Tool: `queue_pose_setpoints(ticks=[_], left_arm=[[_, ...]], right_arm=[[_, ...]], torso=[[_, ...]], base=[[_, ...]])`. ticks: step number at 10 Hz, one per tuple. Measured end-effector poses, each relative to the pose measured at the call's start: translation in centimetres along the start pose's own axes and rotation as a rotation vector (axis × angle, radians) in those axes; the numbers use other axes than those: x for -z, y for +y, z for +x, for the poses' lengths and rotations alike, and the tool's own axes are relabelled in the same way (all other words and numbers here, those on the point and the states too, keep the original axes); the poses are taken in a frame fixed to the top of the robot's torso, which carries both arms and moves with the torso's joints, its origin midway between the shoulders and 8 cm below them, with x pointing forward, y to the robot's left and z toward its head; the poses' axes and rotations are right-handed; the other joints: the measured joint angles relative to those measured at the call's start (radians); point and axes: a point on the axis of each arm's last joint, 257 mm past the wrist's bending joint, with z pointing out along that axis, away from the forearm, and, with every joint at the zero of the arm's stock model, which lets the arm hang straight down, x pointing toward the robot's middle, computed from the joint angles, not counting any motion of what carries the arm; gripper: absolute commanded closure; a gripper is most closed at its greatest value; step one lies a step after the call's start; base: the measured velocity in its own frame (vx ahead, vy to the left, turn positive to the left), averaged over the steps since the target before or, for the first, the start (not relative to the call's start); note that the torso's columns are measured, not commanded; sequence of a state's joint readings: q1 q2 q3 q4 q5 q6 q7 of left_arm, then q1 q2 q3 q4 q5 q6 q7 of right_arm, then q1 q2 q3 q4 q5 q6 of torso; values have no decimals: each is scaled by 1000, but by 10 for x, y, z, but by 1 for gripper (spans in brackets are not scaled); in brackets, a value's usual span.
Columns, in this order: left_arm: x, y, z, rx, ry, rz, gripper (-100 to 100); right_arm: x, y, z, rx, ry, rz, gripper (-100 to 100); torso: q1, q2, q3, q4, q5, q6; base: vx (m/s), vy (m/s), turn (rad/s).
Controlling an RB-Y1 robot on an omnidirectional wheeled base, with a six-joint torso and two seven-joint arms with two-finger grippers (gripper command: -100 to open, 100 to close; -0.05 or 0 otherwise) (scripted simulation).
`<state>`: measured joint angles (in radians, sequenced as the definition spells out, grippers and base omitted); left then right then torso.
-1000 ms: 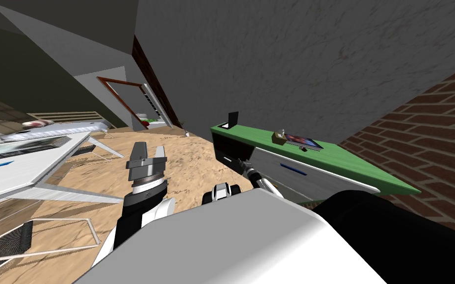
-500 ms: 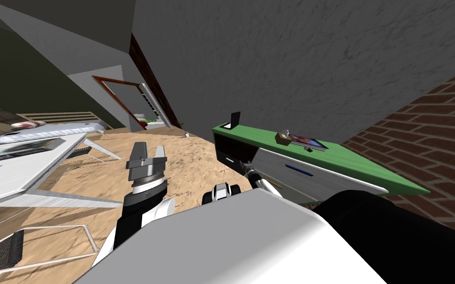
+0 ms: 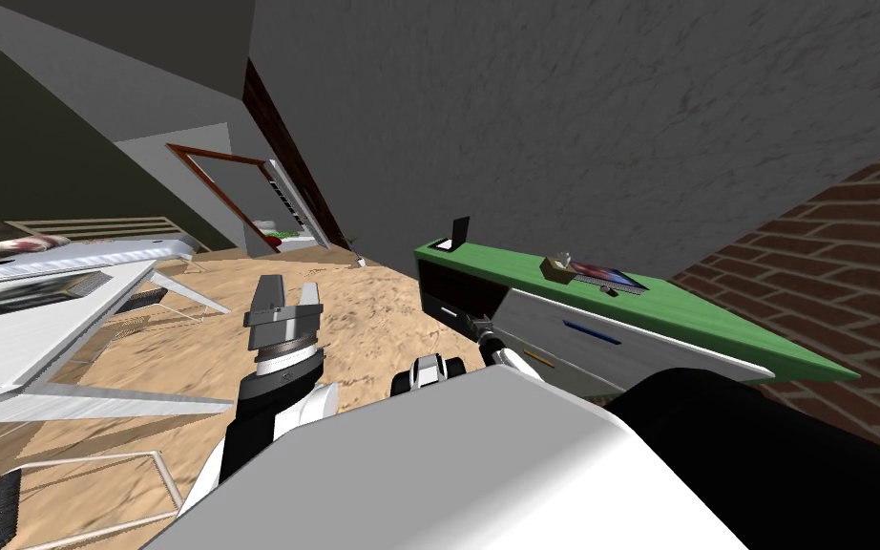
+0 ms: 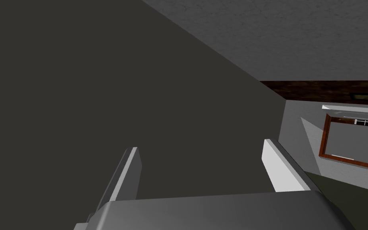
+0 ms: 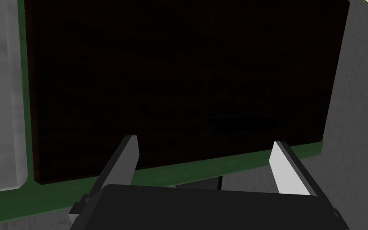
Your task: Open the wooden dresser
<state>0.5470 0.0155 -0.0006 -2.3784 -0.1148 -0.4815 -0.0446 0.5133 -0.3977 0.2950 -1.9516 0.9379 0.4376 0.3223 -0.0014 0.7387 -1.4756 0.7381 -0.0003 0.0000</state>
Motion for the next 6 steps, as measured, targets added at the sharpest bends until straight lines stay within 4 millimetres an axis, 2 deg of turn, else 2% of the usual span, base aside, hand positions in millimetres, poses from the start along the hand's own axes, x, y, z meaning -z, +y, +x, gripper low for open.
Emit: queue_pose_setpoints(ticks=[6], left_arm=[[0,0,0,0,0,0,0]], right_arm=[[-5,-30,17,194,37,114,-100]], torso=[[1,0,0,0,0,0]], base=[[94,78,-15]])
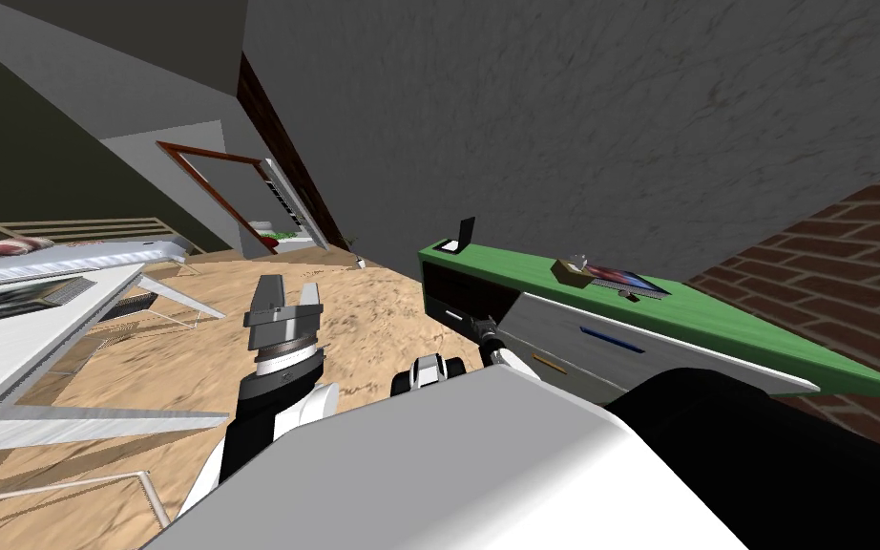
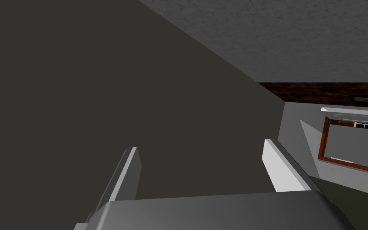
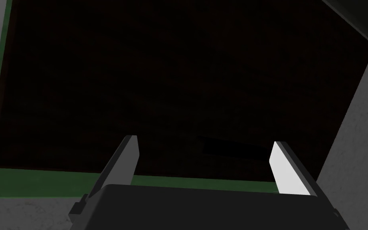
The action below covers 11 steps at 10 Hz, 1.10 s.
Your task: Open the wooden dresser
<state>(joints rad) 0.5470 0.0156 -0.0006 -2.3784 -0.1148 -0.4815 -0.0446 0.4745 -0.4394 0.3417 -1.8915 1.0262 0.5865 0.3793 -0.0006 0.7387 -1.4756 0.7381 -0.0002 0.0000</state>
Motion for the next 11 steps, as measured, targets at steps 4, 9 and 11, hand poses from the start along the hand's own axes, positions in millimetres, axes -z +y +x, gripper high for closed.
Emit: queue_pose_setpoints(ticks=[4,9,11], left_arm=[[0,0,0,0,0,0,0],[0,0,0,0,0,0,0],[0,0,0,0,0,0,0]], right_arm=[[-3,-17,8,113,11,71,-100],[-8,-40,9,257,14,167,-100],[-10,-49,6,320,10,209,-100]], torso=[[-1,0,0,0,0,0],[-1,1,1,0,0,0],[1,-4,-2,-1,0,0]], base=[[91,58,-8],[107,57,-4],[166,62,-2]])
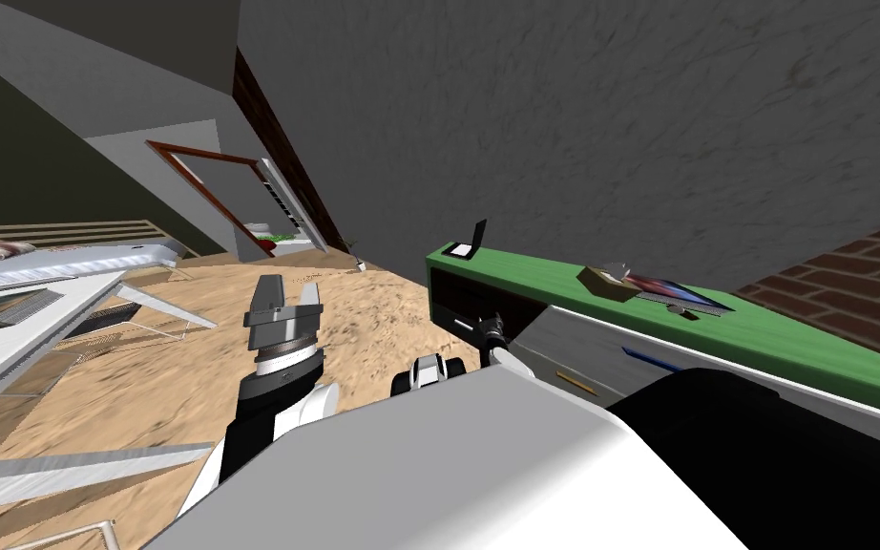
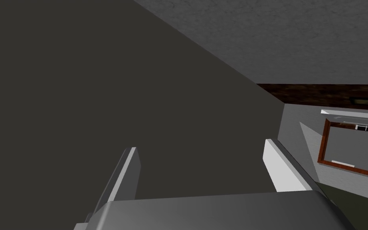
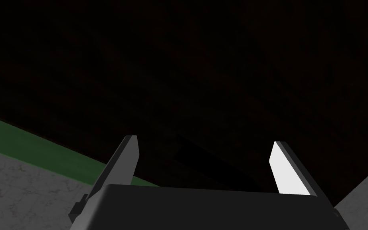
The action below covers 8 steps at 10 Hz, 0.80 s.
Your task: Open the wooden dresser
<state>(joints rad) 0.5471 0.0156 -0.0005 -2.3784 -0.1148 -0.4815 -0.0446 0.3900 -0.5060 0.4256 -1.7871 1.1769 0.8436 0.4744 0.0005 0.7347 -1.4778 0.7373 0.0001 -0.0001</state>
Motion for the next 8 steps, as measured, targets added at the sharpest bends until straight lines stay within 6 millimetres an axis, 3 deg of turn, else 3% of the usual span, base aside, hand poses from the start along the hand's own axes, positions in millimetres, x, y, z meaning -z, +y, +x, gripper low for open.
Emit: queue_pose_setpoints(ticks=[8], left_arm=[[0,0,0,0,0,0,0]], right_arm=[[-7,-39,-6,196,-25,163,-100]], torso=[[-1,4,2,1,0,0]], base=[[100,49,-4]])
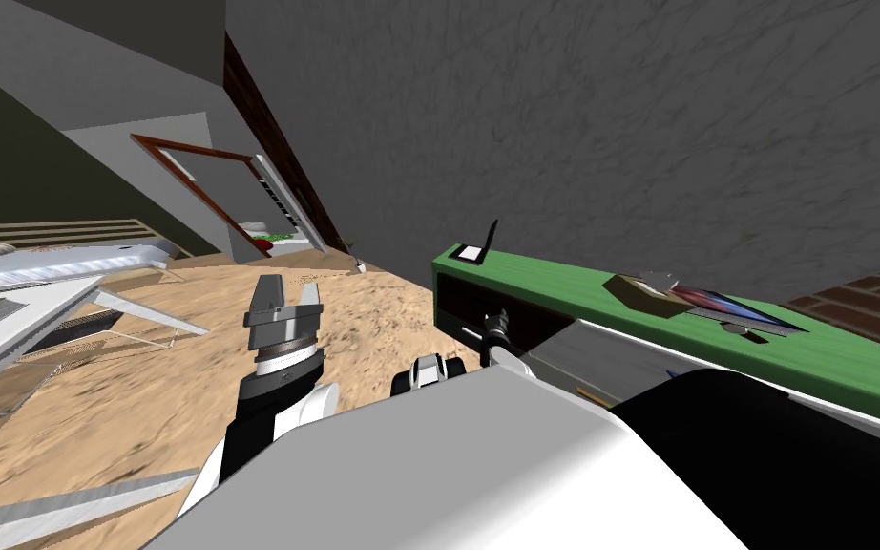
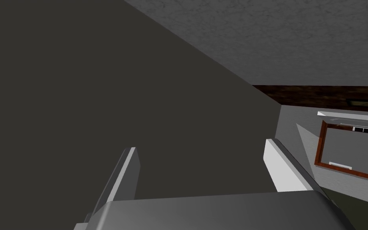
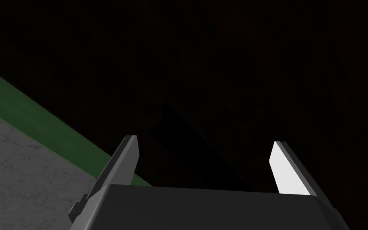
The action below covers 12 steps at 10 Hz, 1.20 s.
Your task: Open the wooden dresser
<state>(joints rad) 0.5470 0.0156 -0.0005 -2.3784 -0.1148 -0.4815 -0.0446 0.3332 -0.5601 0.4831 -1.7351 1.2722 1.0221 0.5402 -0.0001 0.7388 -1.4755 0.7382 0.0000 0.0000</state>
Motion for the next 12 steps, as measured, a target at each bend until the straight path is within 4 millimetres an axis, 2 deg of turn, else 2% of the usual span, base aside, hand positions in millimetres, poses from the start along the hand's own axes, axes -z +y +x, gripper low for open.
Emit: queue_pose_setpoints(ticks=[2,6,7,9,10,12], left_arm=[[0,0,0,0,0,0,0],[0,0,0,0,0,0,0],[0,0,0,0,0,0,0],[0,0,0,0,0,0,0],[0,0,0,0,0,0,0],[0,0,0,0,0,0,0]], right_arm=[[-2,-6,0,22,-5,21,-100],[-35,5,-40,15,-84,35,-100],[-39,9,-42,23,-89,29,-100],[-49,15,-64,21,-127,30,-100],[-54,19,-65,29,-128,24,-100],[-67,26,-88,27,-161,21,-100]], torso=[[-1,2,1,0,0,0],[0,-1,0,0,0,0],[0,-2,-1,-1,0,0],[0,-1,-1,0,0,0],[0,-2,-1,0,0,-1],[0,-1,0,0,0,0]], base=[[10,17,-144],[-33,17,-133],[-31,10,-199],[-22,13,-98],[-31,12,-247],[-21,11,-72]])
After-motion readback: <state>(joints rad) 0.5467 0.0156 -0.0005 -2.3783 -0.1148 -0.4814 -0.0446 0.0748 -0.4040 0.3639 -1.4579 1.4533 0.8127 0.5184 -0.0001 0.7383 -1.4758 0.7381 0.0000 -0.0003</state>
